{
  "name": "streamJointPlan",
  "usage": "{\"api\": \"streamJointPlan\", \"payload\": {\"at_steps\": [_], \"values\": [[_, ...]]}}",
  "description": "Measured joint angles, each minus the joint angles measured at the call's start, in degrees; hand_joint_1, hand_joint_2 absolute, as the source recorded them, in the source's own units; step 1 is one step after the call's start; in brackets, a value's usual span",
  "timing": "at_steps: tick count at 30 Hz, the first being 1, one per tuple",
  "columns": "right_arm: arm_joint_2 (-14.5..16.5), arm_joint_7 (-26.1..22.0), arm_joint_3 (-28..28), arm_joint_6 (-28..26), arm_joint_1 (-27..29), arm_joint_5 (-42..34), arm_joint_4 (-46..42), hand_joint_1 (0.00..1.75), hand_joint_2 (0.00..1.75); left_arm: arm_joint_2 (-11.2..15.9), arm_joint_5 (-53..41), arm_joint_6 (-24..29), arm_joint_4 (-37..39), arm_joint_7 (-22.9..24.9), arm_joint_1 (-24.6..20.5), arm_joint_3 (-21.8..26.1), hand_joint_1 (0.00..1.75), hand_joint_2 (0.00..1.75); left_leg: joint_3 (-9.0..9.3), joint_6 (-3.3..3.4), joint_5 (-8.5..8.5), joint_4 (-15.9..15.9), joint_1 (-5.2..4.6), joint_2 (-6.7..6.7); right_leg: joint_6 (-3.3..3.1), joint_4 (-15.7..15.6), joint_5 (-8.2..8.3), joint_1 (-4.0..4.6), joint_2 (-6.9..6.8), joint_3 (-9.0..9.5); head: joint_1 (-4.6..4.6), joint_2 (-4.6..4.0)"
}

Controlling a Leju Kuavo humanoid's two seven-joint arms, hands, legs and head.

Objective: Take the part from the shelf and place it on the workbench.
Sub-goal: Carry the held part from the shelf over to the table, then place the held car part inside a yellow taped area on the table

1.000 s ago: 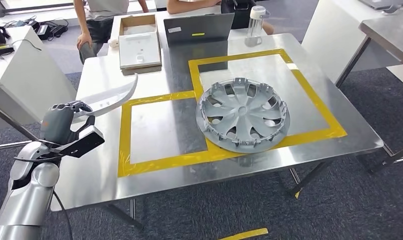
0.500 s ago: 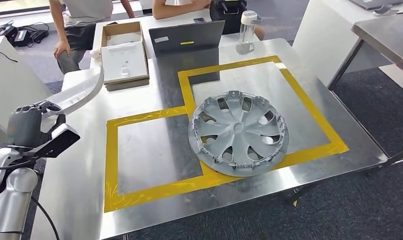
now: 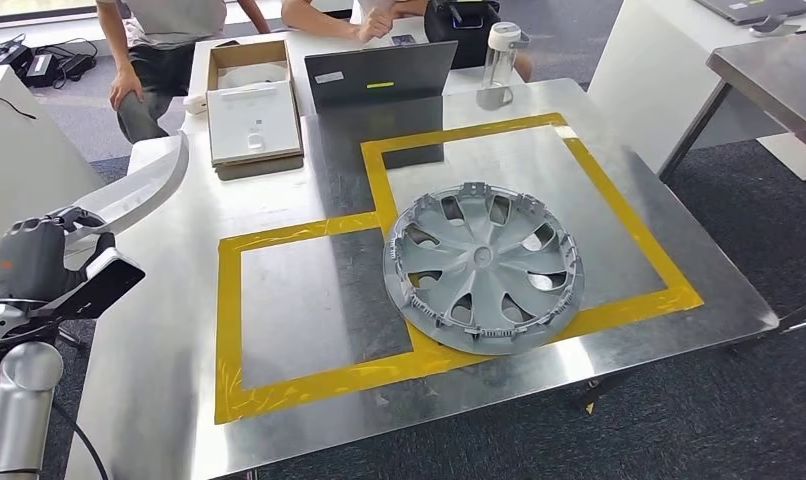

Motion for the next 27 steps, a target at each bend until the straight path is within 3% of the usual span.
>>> {"api": "streamJointPlan", "payload": {"at_steps": [1, 5, 9, 23, 27], "values": [[0.0, 0.0, 0.0, 0.0, 0.0, 0.0, 0.0, 0.00, 0.00, 0.0, -0.1, -0.2, 0.0, -0.1, -0.1, 0.2, 1.57, 1.75, 0.02, 0.01, 0.01, 0.0, 0.00, 0.00, 0.02, 0.0, 0.01, 0.00, 0.00, 0.02, 0.00, 0.00], [0.0, 0.0, 0.0, 0.1, 0.0, 0.3, 0.0, 0.00, 0.00, 0.0, 0.1, -0.4, -0.1, -0.6, -0.2, 0.8, 0.00, 1.75, 0.12, 0.03, 0.04, 0.0, 0.01, 0.01, 0.05, 0.0, 0.03, 0.02, 0.00, 0.11, 0.00, 0.00], [0.0, 0.0, 0.0, 0.2, 0.0, 0.5, 0.0, 0.00, 0.00, 0.0, 2.0, -0.4, -1.8, -1.6, 0.5, 2.0, 0.00, 0.00, 0.21, 0.03, 0.04, 0.0, 0.01, 0.02, 0.04, 0.0, 0.03, 0.03, 0.00, 0.18, 0.00, 0.00], [0.0, 0.0, 0.0, 0.1, 0.0, 0.4, 0.0, 0.00, 0.00, -1.2, 0.2, 3.6, -3.7, 1.6, 2.2, 2.9, 0.00, 0.00, 0.27, 0.01, 0.05, 0.0, 0.03, 0.01, 0.04, 0.0, 0.02, 0.06, -0.03, 0.24, 0.01, 0.00], [0.0, 0.0, 0.0, 0.0, 0.1, 0.1, 0.0, 0.00, 0.00, -1.0, 1.3, 4.1, -4.3, 1.7, 2.8, 3.6, 0.00, 1.75, 0.24, 0.07, 0.00, 0.0, 0.01, -0.01, 0.08, 0.0, 0.00, 0.03, -0.03, 0.23, 0.00, -0.01]]}}
